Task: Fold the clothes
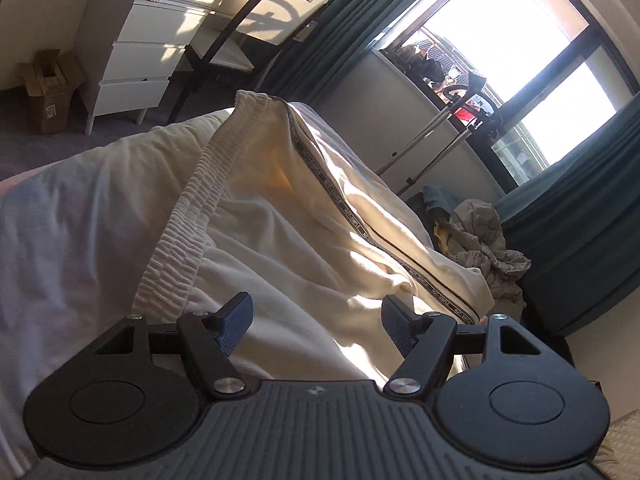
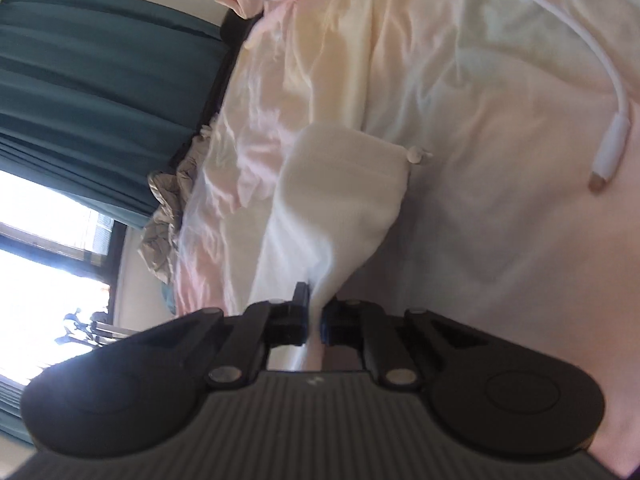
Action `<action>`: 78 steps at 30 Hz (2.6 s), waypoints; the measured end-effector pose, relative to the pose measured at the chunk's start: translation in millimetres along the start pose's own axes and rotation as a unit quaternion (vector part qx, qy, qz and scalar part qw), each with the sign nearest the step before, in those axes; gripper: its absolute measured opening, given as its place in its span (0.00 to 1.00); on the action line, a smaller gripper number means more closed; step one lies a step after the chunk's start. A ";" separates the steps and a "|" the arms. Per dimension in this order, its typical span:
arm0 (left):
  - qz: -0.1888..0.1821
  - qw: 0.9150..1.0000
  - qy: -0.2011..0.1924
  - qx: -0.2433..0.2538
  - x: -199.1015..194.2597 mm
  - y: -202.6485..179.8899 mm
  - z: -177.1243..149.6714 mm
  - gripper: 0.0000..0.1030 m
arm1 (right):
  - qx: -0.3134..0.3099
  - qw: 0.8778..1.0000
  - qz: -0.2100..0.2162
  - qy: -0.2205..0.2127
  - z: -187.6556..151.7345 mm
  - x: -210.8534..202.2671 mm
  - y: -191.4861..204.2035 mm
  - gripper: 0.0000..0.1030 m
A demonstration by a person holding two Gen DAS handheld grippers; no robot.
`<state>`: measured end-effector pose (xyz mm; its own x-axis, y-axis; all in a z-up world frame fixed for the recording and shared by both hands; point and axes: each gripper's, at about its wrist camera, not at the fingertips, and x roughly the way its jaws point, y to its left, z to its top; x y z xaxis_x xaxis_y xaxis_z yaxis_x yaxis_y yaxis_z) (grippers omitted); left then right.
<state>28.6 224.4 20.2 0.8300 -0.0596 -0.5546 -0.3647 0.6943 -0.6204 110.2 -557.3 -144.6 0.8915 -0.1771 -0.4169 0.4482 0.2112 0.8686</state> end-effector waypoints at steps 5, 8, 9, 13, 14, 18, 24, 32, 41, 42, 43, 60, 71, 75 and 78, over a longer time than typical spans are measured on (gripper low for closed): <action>0.024 0.997 0.027 -0.068 0.6 29.5 6.0 0.72 | -0.100 0.993 0.023 -0.054 5.1 -18.7 37.5 0.06; 0.032 0.990 0.059 -0.122 14.3 46.3 2.3 0.72 | -0.082 0.996 0.001 -0.040 6.1 -12.3 24.9 0.06; 0.035 0.988 0.071 -0.135 21.8 49.8 0.6 0.72 | -0.073 0.997 -0.006 -0.033 7.4 -13.7 16.0 0.06; 0.045 0.975 0.112 -0.184 55.0 62.6 -6.4 0.72 | -0.044 0.999 -0.020 -0.017 9.7 -5.4 -2.2 0.07; 0.054 0.972 0.118 -0.195 63.1 65.8 -7.4 0.72 | -0.043 0.999 -0.022 -0.016 9.9 -4.2 -3.4 0.07; 0.083 0.963 0.119 -0.229 87.0 75.2 -9.2 0.71 | -0.061 0.997 -0.035 -0.016 8.1 2.1 -1.3 0.12; 0.105 0.971 0.064 -0.204 82.9 66.0 -3.0 0.45 | -0.055 0.997 -0.051 -0.027 11.2 8.1 -14.2 0.36; 0.046 0.985 0.002 -0.167 38.8 60.6 22.3 0.06 | -0.038 0.998 -0.019 -0.046 19.4 1.1 -17.2 0.08; -0.012 0.985 -0.018 -0.172 -12.2 85.3 55.3 0.06 | -0.040 0.996 -0.021 -0.073 17.3 -43.3 3.8 0.06; -0.009 0.985 -0.011 -0.171 -6.7 87.6 56.2 0.06 | -0.009 0.997 -0.052 -0.057 16.1 -42.5 -8.9 0.06; -0.002 0.986 -0.006 -0.168 -1.4 89.9 56.1 0.06 | 0.021 0.995 -0.083 -0.041 15.0 -41.6 -21.7 0.06; 0.047 0.995 0.043 -0.076 2.4 106.8 41.7 0.47 | -0.080 0.982 -0.158 -0.065 -8.1 -78.1 -2.7 0.50; 0.060 0.988 -0.017 0.138 -45.6 14.6 3.4 0.70 | -0.282 0.959 -0.036 -0.021 -64.5 -122.2 69.4 0.50; 0.030 0.977 -0.028 0.210 -44.1 -32.5 -22.2 0.70 | -0.340 0.940 0.033 0.022 -91.1 -136.8 89.4 0.49; 0.010 0.966 -0.037 0.255 -40.3 -63.4 -40.9 0.70 | -0.360 0.929 0.072 0.043 -103.0 -143.6 98.2 0.49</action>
<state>1.0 153.5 59.2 0.8595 -0.0036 -0.5111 -0.1420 0.9589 -0.2455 32.9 -412.1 -27.0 0.9340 -0.0260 -0.3563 0.2238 0.8201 0.5267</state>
